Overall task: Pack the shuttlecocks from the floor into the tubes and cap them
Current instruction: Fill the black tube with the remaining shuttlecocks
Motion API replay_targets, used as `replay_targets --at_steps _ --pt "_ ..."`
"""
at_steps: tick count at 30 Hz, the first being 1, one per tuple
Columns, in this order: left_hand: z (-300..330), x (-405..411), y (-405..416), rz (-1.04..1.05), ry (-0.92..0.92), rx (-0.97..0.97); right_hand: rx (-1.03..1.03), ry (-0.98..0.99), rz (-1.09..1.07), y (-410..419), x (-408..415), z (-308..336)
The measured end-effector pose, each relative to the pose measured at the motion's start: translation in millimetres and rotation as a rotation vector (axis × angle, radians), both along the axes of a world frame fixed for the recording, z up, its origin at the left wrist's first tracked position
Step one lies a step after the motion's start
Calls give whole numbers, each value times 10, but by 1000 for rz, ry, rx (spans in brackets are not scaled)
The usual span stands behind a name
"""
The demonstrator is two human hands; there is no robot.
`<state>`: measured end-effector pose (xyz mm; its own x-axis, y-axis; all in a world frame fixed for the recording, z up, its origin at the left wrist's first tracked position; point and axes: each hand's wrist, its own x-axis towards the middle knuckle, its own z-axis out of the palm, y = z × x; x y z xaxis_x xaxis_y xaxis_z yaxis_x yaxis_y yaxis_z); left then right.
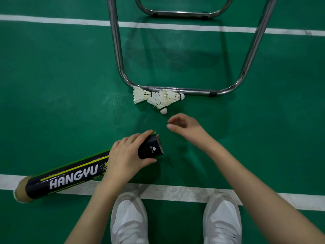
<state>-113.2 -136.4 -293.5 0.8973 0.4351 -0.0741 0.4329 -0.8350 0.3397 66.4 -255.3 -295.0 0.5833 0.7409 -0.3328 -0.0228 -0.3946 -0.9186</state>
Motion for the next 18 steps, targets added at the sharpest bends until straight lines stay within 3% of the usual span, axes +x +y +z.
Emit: replay_targets --at_steps 4,7,18 --pt "6 -2 39 10 -13 17 -195 -225 166 173 236 -149" --pt "-15 5 38 9 -20 22 -208 -350 243 277 386 -193" --pt "-69 -103 51 6 0 54 -274 -416 254 564 737 -334"
